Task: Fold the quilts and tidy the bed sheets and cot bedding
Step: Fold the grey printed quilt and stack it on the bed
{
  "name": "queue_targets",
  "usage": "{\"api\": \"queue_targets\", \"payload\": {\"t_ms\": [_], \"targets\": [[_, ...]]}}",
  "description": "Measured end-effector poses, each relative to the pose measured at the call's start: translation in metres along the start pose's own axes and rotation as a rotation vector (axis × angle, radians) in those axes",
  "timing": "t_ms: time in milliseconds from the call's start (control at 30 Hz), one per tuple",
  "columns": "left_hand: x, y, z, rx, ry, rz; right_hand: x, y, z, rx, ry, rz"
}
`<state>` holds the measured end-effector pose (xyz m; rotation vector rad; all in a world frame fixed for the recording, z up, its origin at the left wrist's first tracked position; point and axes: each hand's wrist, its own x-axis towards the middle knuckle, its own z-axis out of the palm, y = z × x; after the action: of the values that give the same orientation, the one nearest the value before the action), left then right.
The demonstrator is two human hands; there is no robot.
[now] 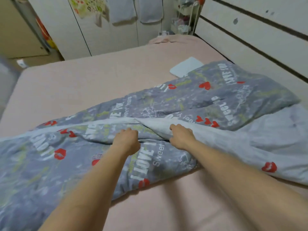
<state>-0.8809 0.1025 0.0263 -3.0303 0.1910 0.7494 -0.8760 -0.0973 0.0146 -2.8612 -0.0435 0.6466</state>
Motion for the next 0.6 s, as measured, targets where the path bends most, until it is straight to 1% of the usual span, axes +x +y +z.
{"api": "queue_targets", "payload": {"t_ms": [67,133,167,200,300,367,433,500,600], "targets": [[0.031,0.015,0.008,-0.065,0.002,-0.039,0.034,0.018,0.006,-0.019,0.015,-0.04],[0.064,0.036,0.022,-0.208,0.034,-0.105,0.068,0.042,0.018,-0.051,0.027,-0.089],[0.074,0.043,0.028,-0.317,0.049,-0.138,0.075,0.05,0.027,-0.066,0.02,-0.097],[0.096,0.059,0.039,-0.467,0.072,-0.213,0.096,0.067,0.038,-0.123,-0.008,-0.148],[0.142,0.092,0.07,-0.878,0.141,-0.427,0.131,0.104,0.072,-0.255,-0.099,-0.192],[0.167,0.107,0.091,-1.114,0.15,-0.574,0.15,0.116,0.09,-0.305,-0.097,-0.2],[0.19,0.118,0.107,-1.357,0.139,-0.72,0.169,0.122,0.102,-0.344,-0.045,-0.21],[0.212,0.124,0.119,-1.538,0.197,-0.854,0.19,0.127,0.108,-0.353,0.029,-0.205],[0.237,0.13,0.116,-1.796,0.256,-0.954,0.21,0.133,0.102,-0.316,0.123,-0.208]]}}
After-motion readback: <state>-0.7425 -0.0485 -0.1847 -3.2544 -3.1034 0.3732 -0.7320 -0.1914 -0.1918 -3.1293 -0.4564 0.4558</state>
